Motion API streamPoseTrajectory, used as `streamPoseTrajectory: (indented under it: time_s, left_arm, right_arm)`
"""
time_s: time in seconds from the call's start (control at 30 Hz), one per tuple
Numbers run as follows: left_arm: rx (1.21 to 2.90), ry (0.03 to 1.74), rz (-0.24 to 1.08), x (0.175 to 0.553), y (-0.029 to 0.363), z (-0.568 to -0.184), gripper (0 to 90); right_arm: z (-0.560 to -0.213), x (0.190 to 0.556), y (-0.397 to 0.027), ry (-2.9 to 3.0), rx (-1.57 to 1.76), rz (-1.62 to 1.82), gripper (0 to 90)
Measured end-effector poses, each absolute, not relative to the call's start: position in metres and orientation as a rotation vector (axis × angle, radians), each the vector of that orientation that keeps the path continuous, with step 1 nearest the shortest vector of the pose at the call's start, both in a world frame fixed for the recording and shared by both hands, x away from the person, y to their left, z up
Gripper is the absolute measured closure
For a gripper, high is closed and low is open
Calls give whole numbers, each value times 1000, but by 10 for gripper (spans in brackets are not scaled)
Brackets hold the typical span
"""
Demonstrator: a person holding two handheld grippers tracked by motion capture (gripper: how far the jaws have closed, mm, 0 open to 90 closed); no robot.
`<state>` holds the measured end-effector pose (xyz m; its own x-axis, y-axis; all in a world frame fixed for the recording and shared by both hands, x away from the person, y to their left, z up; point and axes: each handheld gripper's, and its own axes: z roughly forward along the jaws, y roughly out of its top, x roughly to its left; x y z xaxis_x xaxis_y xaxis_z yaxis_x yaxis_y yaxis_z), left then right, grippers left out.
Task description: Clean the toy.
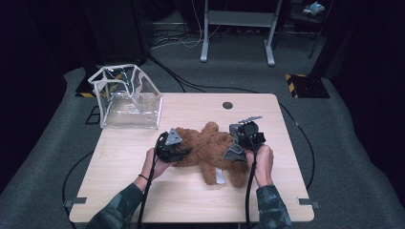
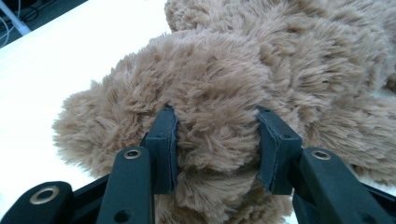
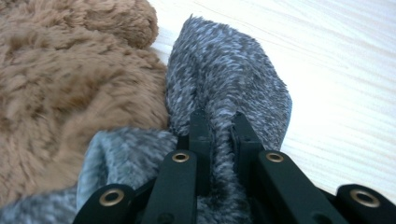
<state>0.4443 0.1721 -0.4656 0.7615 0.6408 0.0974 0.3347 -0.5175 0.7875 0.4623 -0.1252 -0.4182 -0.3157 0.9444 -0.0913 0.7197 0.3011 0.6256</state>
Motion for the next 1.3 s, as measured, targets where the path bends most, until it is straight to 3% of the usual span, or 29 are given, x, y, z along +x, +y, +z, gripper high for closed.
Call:
streamPoseTrajectory:
  time_s: [0.17,0.37,0.73,1.0,1.3]
  left_arm:
    - [2143,735,491,444,171,-465,548]
    - [2151,737,486,445,171,-464,542]
    - [2154,748,473,446,172,-464,539]
    - [2154,748,468,446,172,-464,543]
    - [2143,743,462,445,172,-464,544]
  right_arm:
    - [-390,448,-116,2089,1416,823,827]
    - [-363,434,-67,2144,1246,927,826]
    - [-407,445,-6,2313,1136,802,826]
    - [-414,440,-18,2280,1140,742,828]
    - [-411,431,-69,2223,1259,761,829]
